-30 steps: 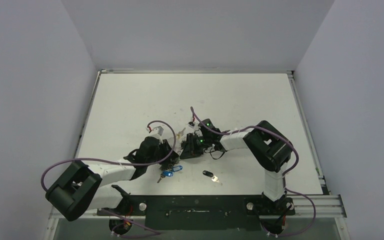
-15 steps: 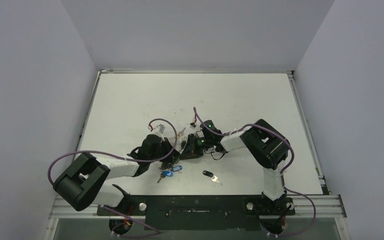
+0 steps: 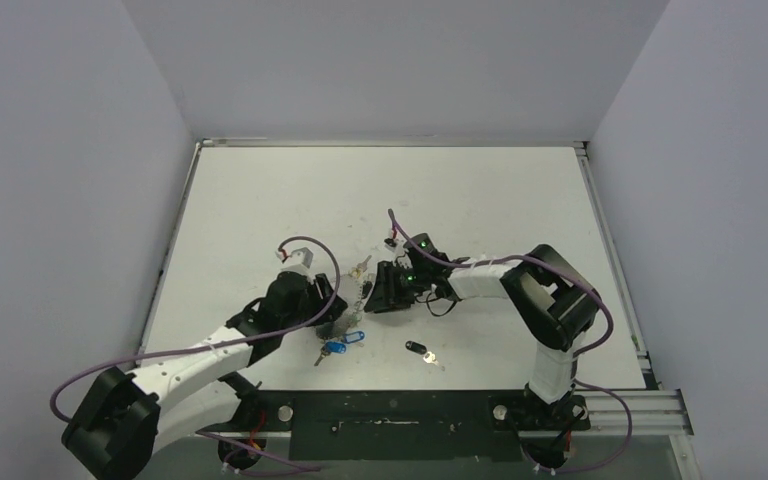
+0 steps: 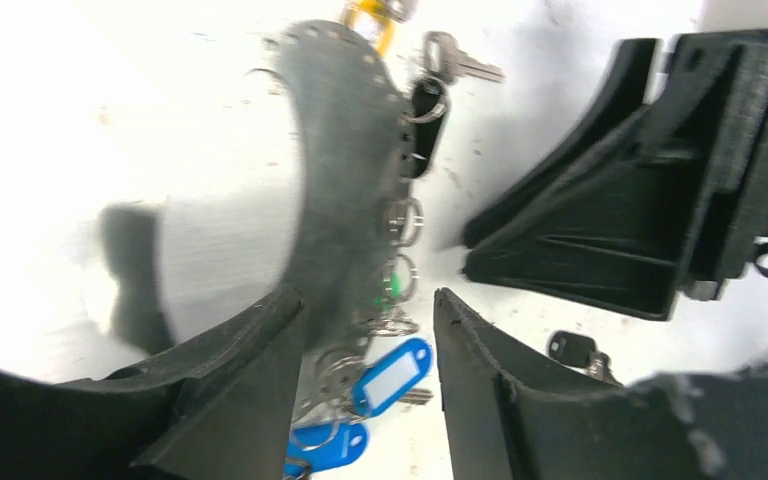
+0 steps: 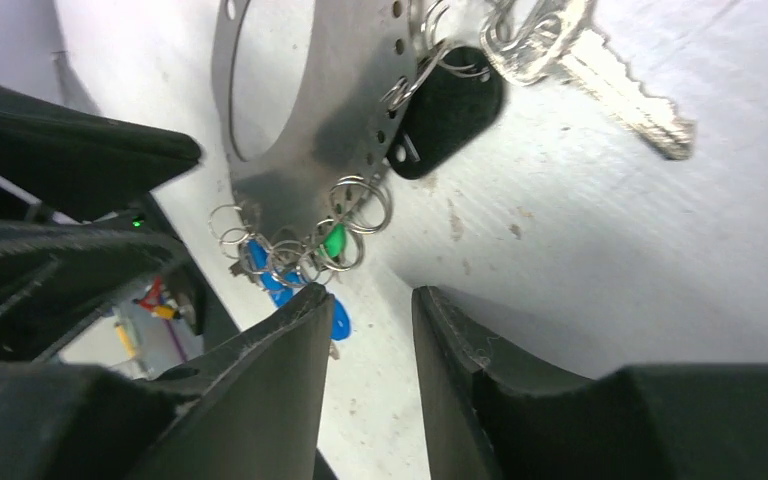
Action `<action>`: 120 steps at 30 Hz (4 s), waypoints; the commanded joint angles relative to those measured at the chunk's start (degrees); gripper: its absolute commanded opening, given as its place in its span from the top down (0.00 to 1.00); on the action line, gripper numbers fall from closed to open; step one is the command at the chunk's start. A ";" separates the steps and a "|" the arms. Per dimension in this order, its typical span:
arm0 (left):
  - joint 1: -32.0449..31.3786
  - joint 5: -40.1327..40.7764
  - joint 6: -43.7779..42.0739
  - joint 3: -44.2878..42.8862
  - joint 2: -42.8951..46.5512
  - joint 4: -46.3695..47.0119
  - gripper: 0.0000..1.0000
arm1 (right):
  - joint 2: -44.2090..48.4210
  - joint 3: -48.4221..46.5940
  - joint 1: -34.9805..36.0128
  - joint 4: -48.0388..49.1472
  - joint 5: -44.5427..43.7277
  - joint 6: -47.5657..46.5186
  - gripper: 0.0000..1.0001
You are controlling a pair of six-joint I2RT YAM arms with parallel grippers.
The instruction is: Put the keys on the keyring
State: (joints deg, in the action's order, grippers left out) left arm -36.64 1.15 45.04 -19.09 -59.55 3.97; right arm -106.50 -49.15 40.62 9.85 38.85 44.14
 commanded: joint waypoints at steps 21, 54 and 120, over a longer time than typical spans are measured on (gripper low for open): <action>5.94 7.63 -9.95 -13.96 -12.31 -27.73 0.46 | -1.29 -4.37 -0.46 -16.27 -10.45 -11.09 0.54; -1.04 4.76 -14.11 -19.74 -17.27 -14.76 0.62 | 0.75 -1.86 -6.65 -12.68 -6.42 -9.40 0.52; 12.48 -20.62 -3.45 -10.17 -10.42 14.72 0.59 | 9.54 -21.73 -4.04 -29.65 -10.70 -13.44 1.00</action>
State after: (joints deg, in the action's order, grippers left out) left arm -23.90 -20.80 47.20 -25.12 -75.20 24.60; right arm -104.40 -60.88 35.53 8.23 37.01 50.19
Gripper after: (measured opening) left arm 0.395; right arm 0.053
